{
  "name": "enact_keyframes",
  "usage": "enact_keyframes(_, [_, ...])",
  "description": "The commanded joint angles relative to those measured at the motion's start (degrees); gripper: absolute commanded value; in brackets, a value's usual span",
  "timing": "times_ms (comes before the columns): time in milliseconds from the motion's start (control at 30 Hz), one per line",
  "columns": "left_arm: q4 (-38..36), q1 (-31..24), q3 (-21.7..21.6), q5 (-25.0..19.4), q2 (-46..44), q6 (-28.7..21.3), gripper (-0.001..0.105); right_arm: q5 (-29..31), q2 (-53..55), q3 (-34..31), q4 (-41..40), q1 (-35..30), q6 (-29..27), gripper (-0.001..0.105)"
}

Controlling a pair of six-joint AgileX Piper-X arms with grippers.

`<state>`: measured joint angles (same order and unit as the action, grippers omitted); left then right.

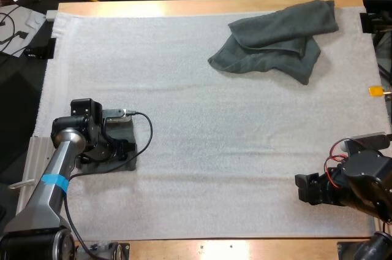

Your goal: Pick towel from pile, fold and stack

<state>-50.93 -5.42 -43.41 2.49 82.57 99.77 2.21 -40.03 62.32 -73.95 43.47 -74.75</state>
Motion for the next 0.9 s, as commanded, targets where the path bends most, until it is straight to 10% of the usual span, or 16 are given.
enact_keyframes(0, [-0.6, 0.2, -0.8, 1.2, -0.9, -0.4, 0.067, -0.4, 0.4, 0.4, 0.2, 0.1, 0.0, 0.068])
enact_keyframes(867, [-5.6, 2.4, -8.9, 12.1, -32.5, 3.0, 0.067, 5.5, -6.6, 0.4, 13.2, -0.3, -9.3, 0.068])
